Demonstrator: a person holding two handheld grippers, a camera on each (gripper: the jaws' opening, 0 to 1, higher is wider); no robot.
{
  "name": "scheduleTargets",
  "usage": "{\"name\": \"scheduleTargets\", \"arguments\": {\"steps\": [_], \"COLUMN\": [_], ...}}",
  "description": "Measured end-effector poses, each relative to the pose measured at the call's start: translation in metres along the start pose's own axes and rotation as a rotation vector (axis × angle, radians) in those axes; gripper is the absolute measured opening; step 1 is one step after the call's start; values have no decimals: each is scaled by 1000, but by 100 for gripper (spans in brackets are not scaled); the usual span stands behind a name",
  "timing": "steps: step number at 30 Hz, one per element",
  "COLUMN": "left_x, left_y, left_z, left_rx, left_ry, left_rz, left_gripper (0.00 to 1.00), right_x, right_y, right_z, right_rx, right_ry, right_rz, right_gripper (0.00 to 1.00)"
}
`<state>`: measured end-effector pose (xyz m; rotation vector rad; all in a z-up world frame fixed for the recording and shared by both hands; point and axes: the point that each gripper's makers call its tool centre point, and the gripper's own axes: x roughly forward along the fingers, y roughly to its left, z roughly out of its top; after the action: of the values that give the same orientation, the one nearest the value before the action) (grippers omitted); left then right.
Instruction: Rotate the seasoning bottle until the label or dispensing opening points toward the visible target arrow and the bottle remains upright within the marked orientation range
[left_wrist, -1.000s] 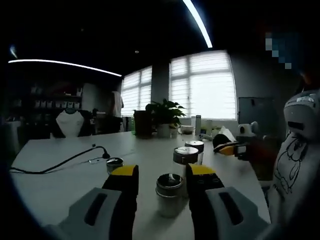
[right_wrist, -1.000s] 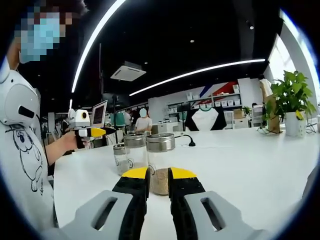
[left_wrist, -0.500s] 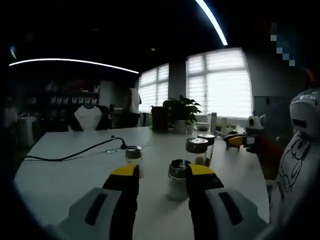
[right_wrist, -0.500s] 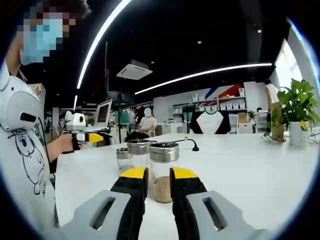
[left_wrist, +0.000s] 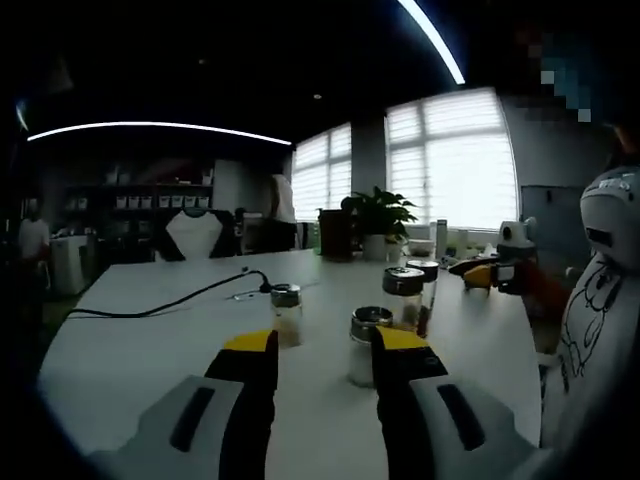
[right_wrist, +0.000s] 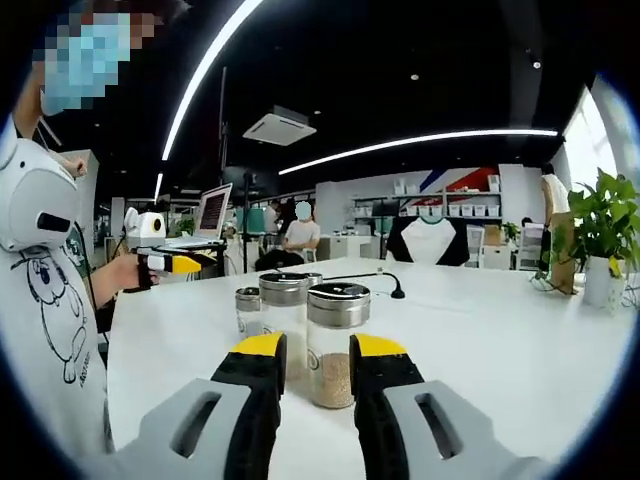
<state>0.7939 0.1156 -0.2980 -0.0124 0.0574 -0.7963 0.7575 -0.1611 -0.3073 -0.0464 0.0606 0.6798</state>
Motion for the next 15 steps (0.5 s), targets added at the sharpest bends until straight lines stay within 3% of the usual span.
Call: {"name": "scheduleTargets", "arguments": {"steps": [8, 15], "left_x": [-14, -12], "left_y": [7, 11], "left_z": [-10, -9], "left_rx": [-13, 16], "left_ry": [13, 23], "left_rz": [52, 72], "left_gripper": [39, 39], "right_x": [2, 5], "right_y": [0, -1], "right_z": [-6, -19], "right_rx": [1, -39], "right_ry": [25, 79], "right_rz": [7, -16], "right_gripper": [26, 27]}}
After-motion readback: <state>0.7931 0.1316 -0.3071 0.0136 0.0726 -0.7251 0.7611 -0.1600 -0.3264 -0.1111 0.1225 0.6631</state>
